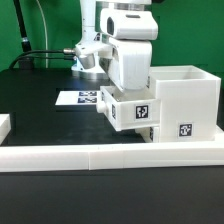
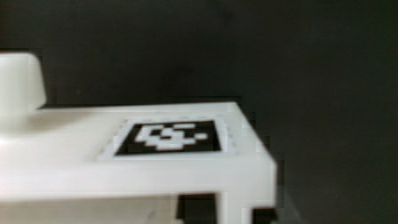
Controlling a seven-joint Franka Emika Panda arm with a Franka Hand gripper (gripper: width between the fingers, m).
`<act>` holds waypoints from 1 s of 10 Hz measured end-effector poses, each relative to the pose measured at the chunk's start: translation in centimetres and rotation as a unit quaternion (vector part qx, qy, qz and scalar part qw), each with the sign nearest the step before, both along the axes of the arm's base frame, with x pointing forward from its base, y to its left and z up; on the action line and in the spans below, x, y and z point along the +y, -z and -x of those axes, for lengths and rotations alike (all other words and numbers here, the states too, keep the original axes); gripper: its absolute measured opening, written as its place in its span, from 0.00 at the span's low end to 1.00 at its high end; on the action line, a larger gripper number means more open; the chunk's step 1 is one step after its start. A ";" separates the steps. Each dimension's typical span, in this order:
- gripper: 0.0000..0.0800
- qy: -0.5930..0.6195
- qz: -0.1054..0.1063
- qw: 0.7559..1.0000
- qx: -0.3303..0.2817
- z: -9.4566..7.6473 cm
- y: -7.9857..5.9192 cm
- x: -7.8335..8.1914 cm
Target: Assemble drawer
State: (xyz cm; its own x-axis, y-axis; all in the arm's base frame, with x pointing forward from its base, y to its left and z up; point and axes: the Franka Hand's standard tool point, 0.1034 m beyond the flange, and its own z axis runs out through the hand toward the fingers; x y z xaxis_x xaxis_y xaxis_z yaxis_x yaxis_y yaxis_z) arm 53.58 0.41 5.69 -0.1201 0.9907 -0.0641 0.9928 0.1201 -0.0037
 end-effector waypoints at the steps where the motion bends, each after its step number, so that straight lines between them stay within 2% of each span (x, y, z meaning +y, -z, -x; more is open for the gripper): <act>1: 0.06 0.010 -0.001 1.000 -0.001 0.0 0.0 0.5; 4: 0.06 0.042 -0.002 0.999 -0.004 -0.1 0.0 1.5; 7: 0.06 0.057 -0.002 0.998 -0.004 -0.1 0.0 1.6; 8: 0.20 0.057 -0.002 0.998 -0.004 -0.1 0.0 1.6; 10: 0.57 0.056 -0.001 0.998 -0.009 -0.4 -0.9 1.6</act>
Offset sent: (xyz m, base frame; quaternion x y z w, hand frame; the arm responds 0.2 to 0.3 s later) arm 0.0060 0.0190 0.0020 -0.0042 -0.0002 0.0460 0.9989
